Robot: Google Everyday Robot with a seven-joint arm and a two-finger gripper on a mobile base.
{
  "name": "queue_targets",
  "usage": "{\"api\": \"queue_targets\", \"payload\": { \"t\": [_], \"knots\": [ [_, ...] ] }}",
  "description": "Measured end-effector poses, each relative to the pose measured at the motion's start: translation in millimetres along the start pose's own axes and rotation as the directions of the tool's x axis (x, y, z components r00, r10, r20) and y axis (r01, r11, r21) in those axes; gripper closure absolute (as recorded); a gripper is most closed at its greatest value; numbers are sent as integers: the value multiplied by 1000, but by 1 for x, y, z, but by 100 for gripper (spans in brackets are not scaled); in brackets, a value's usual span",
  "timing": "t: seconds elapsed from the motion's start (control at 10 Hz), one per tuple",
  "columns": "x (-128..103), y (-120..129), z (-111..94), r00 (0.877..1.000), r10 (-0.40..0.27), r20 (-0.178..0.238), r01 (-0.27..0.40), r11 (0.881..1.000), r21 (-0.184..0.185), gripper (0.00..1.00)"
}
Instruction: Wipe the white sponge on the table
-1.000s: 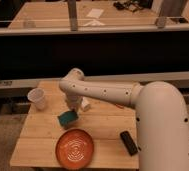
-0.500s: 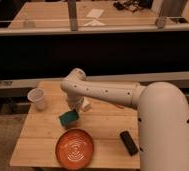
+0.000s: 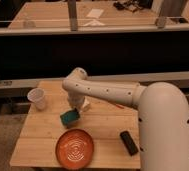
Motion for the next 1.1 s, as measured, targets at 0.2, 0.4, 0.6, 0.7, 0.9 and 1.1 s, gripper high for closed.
{"api": "queue_targets", "payload": {
  "t": [0.2,0.4,0.6,0.7,0.9,1.1],
  "knots": [
    [0,-2,0,1000,-3,0,3,1000,0,96],
    [2,-3,0,1000,-4,-1,4,1000,-1,96],
    [0,-6,0,1000,-9,-1,9,1000,-4,96],
    [-1,-7,1,1000,-7,-1,7,1000,-4,96],
    [-2,-11,1,1000,-10,-2,10,1000,-3,96],
    [-2,-11,2,1000,-11,-3,11,1000,-5,96]
  ]
}}
